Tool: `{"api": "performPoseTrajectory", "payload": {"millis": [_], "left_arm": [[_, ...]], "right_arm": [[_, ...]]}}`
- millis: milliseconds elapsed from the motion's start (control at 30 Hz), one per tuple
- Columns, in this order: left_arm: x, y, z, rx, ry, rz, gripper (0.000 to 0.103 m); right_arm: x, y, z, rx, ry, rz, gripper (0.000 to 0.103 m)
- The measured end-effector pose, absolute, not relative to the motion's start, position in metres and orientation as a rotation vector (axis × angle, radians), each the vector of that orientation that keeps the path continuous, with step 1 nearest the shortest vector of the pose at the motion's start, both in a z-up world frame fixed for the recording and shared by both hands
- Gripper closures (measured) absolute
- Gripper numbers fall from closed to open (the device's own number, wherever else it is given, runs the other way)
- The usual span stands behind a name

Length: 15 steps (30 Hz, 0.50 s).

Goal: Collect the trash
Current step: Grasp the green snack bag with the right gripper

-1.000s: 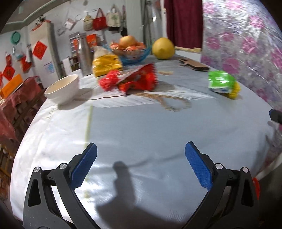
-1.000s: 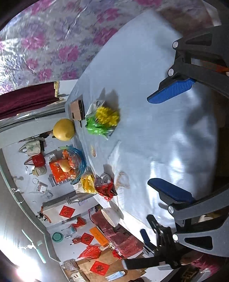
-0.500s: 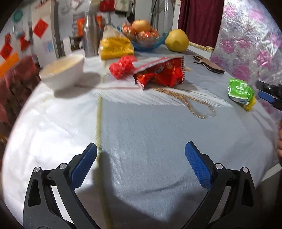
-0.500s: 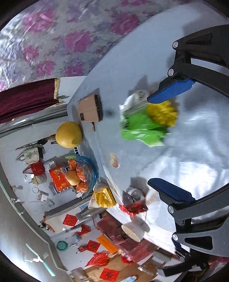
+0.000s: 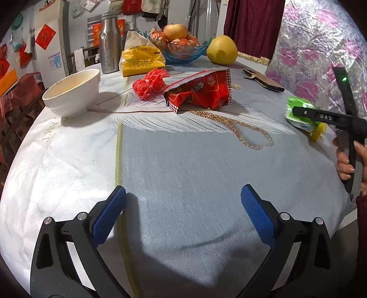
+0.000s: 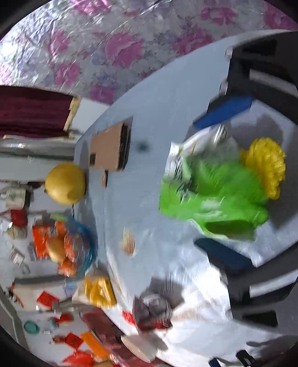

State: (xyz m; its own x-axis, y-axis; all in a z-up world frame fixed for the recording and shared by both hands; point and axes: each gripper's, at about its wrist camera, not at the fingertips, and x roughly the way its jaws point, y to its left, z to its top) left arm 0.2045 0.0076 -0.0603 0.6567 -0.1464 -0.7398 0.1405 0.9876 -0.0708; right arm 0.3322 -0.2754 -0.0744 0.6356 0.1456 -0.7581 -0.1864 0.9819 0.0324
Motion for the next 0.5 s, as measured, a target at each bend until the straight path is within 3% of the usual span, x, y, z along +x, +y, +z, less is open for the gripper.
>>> {"api": "performPoseTrajectory", "payload": {"millis": [300, 500], "left_arm": [[0.210, 0.006, -0.059, 0.026, 0.874, -0.146, 0.007], [0.225, 0.011, -0.035, 0.038, 0.827, -0.113, 0.007]], "right_arm": [[0.270, -0.226, -0.055, -0.186, 0.714, 0.561, 0.027], [0.281, -0.211, -0.067, -0.263, 0.814, 0.528, 0.021]]}}
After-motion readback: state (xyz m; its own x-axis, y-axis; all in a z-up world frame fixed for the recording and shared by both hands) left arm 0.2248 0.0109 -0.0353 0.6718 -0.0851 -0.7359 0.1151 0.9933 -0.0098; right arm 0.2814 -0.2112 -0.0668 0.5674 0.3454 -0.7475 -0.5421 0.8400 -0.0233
